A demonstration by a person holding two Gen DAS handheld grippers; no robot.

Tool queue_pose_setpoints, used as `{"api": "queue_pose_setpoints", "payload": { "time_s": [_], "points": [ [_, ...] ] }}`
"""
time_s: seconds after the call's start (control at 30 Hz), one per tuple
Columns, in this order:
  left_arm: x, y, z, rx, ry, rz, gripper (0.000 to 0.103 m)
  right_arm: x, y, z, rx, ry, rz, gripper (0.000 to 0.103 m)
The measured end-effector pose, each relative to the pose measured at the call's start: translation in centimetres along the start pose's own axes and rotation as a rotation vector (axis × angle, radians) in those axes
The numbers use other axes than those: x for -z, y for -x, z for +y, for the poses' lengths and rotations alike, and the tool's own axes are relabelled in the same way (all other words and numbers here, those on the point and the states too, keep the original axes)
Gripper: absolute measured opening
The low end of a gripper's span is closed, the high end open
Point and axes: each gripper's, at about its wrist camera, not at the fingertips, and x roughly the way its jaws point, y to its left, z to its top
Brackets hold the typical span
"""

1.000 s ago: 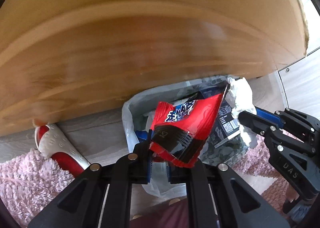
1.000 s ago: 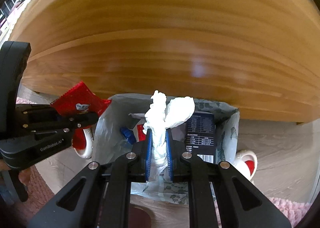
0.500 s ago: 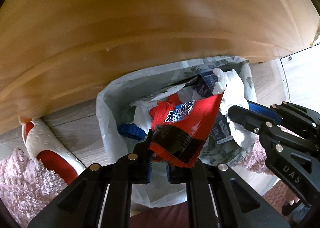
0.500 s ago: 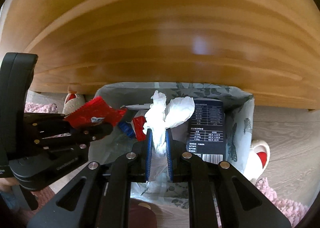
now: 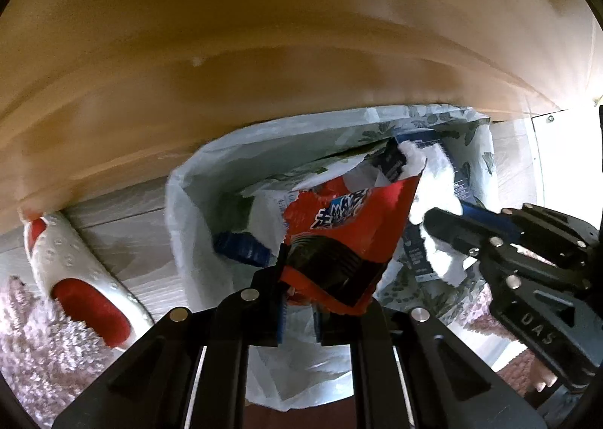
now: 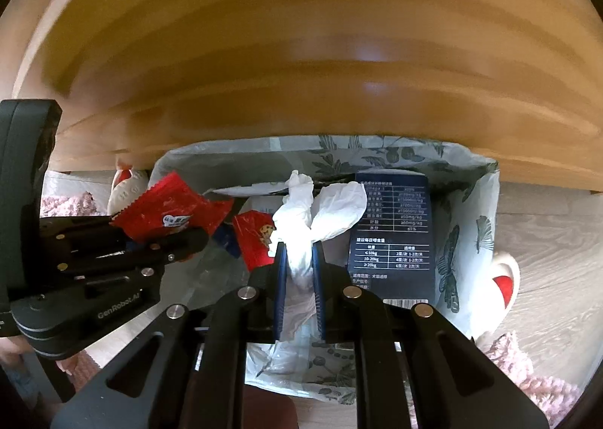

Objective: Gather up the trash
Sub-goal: 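Lower both tools into the wastebasket and open them to drop bag and tissue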

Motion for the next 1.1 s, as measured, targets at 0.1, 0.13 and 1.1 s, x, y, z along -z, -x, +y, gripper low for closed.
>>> {"api": "queue_pose_setpoints", "payload": {
  "time_s": [0.1, 0.13, 1.1],
  "points": [
    [0.3, -0.6, 0.0, 0.006, 0.003, 0.019, 0.008, 0.0, -0.8, 0.1, -0.003, 0.000, 0.025, 0.013],
    [0.3, -0.7, 0.0, 0.006, 0.003, 0.022, 0.008, 0.0, -0.9, 0.1, -0.003, 0.000, 0.030, 0.013],
    [0.5, -4.3, 0.2, 0.007, -0.031, 0.078, 0.008, 0.1, -5.5, 0.7, 0.018, -0.019, 0.108, 0.013]
  ]
}}
